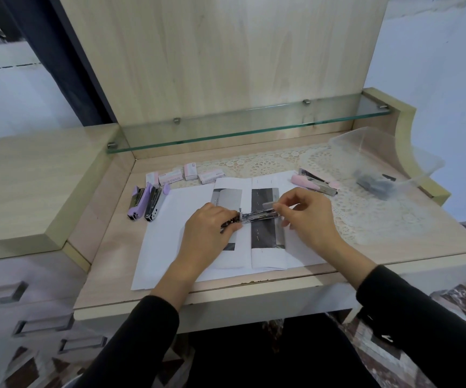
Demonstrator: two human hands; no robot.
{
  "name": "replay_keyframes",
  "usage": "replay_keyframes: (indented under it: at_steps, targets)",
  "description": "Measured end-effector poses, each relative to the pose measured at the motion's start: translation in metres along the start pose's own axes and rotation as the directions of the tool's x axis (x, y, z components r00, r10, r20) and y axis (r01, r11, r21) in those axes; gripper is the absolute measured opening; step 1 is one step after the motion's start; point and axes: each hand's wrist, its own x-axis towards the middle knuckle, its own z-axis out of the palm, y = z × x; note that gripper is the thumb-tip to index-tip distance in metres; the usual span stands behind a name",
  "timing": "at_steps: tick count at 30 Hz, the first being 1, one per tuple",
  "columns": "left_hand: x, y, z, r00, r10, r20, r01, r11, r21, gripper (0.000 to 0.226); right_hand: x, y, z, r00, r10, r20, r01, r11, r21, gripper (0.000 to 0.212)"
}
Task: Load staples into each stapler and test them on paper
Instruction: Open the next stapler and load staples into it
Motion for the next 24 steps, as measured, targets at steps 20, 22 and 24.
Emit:
replay_keyframes:
  at_steps: [20,22,24]
  targets:
    - [-0.003,-0.007,0.006,0.998,0.027,-0.056,-0.028,0.999,-0.019,0.021,0.087,-0.005,-0.127,0.956,-0.129,-0.263,-0.038,0.836,-0.547,0.024]
    - [-0.002,-0.006,0.006,0.998,0.027,-0.057,-0.029,0.999,-0.021,0.021,0.089,-0.002,-0.133,0.966,-0.079,-0.247,-0.086,0.8,-0.594,0.025]
    - [-0.002,-0.006,0.005,0.998,0.028,-0.06,-0.029,0.999,-0.02,0.021,0.091,0.003,-0.136,0.967,-0.053,-0.251,-0.114,0.789,-0.604,0.026]
